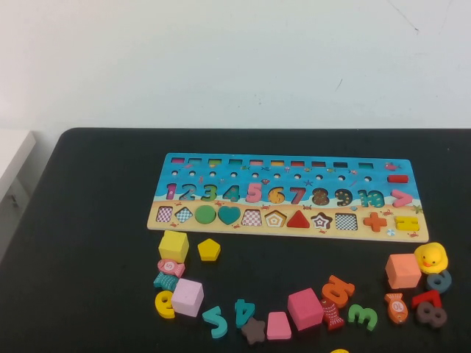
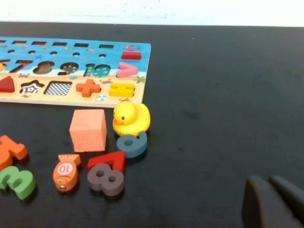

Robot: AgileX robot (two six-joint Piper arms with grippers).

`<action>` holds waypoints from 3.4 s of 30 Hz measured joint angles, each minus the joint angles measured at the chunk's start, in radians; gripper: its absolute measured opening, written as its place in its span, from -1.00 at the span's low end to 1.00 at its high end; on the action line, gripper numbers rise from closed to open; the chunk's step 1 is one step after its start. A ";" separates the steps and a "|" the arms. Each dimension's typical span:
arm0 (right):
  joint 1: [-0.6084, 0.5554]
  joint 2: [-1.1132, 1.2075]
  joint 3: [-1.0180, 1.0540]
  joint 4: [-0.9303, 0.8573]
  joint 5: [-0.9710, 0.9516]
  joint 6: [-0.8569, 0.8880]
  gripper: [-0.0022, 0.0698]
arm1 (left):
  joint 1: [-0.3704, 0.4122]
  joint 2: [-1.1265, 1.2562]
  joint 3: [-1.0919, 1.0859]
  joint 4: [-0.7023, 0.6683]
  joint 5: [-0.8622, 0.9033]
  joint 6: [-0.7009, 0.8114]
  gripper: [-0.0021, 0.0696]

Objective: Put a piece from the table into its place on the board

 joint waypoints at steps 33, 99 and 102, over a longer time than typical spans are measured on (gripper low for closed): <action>0.000 0.000 0.000 0.000 0.000 0.000 -0.89 | -0.334 1.448 -0.589 -0.180 0.193 -0.059 -0.50; 0.000 0.000 0.000 0.000 0.000 0.000 -0.89 | -0.380 1.930 -1.111 -0.125 0.255 -0.324 -0.08; 0.000 0.000 0.000 0.000 0.000 0.000 -0.89 | -0.397 1.954 -1.113 -0.137 0.251 -0.321 -0.08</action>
